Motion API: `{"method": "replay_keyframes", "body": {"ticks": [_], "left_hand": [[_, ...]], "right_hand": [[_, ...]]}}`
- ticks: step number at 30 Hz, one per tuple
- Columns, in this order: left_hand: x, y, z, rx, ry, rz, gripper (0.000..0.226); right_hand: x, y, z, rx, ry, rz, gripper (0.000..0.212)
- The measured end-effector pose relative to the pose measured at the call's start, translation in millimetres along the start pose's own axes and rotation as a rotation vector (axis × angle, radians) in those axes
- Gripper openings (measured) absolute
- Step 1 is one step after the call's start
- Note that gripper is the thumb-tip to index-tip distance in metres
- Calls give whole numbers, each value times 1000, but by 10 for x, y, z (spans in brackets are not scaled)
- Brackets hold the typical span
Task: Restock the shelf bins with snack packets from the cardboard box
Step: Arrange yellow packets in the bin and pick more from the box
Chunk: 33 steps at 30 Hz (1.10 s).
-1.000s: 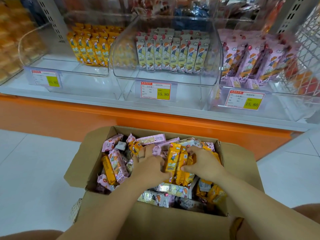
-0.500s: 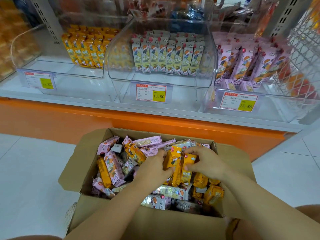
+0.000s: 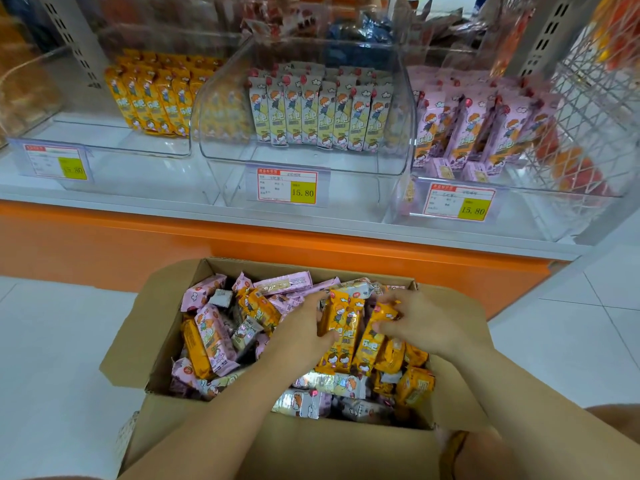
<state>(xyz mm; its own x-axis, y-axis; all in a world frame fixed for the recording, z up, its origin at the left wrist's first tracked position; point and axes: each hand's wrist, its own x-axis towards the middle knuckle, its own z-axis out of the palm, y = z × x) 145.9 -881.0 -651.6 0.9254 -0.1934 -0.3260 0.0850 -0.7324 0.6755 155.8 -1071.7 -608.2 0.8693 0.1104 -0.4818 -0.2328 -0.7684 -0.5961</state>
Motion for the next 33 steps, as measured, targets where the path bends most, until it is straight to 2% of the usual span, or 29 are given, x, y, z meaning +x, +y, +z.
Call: {"method": "replay_keyframes", "body": {"ticks": [4,9,13,19,22,24,26,27,30,33], "left_hand": [[-9,-56,-1,-16,-2,2,69],[-16,-79,-25,-40,-3,4,70],[-14,-64,-47,-65,-14,18,70],[-3,-28,-144,-139,-92,-1,74],[-59,90,-354,-177,-121,46,59],[-112,197,-582,-191,-127,75,45],[-165,288,-852,-205,-118,112,43],[-199,337,-998,-216,-115,129,42],[-380,462,-1479,-286,-82,189,26],[-604,540,-1970,-255,39,229,25]], "right_hand": [[207,60,133,9,20,-8,51],[382,-31,227,-63,-87,13,64],[435,-59,348,-232,23,18,69],[366,-103,263,-101,8,-8,69],[231,-211,105,-69,8,-76,56],[100,-337,-29,-106,46,-145,59],[-87,-564,-203,-166,92,-223,63],[-178,-700,-290,-179,117,-263,60],[-430,-1190,-483,-169,172,-410,33],[-545,-1679,-559,-196,234,-521,29]]}}
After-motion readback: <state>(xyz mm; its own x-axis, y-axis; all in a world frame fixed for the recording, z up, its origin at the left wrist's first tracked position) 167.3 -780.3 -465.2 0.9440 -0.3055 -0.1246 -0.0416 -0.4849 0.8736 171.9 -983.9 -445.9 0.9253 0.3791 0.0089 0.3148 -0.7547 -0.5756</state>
